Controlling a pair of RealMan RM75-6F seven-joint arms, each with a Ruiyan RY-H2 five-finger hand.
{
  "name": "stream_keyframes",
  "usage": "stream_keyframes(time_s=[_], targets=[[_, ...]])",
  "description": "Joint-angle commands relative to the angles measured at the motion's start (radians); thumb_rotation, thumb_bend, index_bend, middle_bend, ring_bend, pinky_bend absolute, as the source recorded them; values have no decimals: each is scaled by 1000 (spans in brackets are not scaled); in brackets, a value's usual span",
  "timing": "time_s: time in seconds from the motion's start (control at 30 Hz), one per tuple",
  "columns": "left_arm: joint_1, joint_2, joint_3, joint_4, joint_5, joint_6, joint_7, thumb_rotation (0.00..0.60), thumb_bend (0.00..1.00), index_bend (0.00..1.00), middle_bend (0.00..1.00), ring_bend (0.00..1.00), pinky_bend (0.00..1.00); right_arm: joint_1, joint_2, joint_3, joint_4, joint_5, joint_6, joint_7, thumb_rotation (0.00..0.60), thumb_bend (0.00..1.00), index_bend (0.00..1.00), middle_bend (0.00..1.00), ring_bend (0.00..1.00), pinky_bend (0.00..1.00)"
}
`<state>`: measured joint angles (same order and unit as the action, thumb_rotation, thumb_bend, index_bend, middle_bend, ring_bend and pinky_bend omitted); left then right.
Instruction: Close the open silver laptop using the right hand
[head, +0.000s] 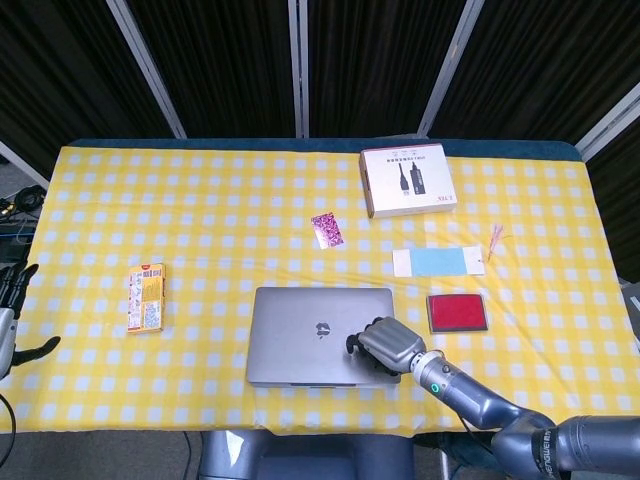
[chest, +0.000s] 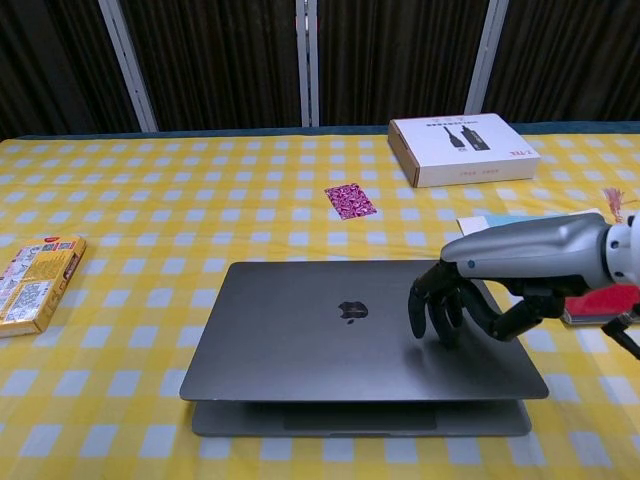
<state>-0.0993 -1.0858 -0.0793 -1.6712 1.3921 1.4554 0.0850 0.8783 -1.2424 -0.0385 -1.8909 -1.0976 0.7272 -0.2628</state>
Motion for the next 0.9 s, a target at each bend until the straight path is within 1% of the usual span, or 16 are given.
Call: stream_keyframes(time_s=[0.03, 0.2, 0.4, 0.53, 0.67, 0.8, 0.87, 0.9], targets=[[1, 0, 1, -1, 2, 2, 1, 600, 0, 0, 0, 0, 0, -29, -23, -13, 31, -38, 14, 32, 600, 1000, 370, 425, 368, 290], [3, 0, 4, -3, 8, 5, 2, 600, 0, 0, 0, 0, 0, -59, -40, -22, 68, -90, 29, 73, 600, 1000, 370, 425, 368, 290], [5, 0, 8, -5, 17, 10, 3, 600, 0, 0, 0, 0, 0, -81, -58, -34, 102, -127, 36, 91, 600, 1000, 370, 424, 367, 290], [6, 1, 11, -6, 22, 11, 1, 600, 0, 0, 0, 0, 0, -96, -59, -37, 105, -151, 47, 104, 600, 1000, 370, 424, 368, 290], [8, 3, 13, -8, 29, 16, -2, 600, 0, 0, 0, 0, 0, -113, -40, -34, 86, -183, 73, 120, 600, 1000, 370, 420, 368, 290], [12, 6, 15, -10, 37, 23, -10, 600, 0, 0, 0, 0, 0, -146, 12, -27, 42, -261, 159, 126, 600, 1000, 367, 411, 367, 290], [13, 8, 15, -11, 41, 27, -16, 600, 0, 0, 0, 0, 0, -176, 51, -25, 19, -324, 240, 120, 600, 999, 359, 395, 359, 284], [14, 10, 16, -12, 45, 30, -19, 600, 0, 0, 0, 0, 0, -198, 74, -26, 11, -361, 292, 118, 600, 924, 353, 376, 343, 266]])
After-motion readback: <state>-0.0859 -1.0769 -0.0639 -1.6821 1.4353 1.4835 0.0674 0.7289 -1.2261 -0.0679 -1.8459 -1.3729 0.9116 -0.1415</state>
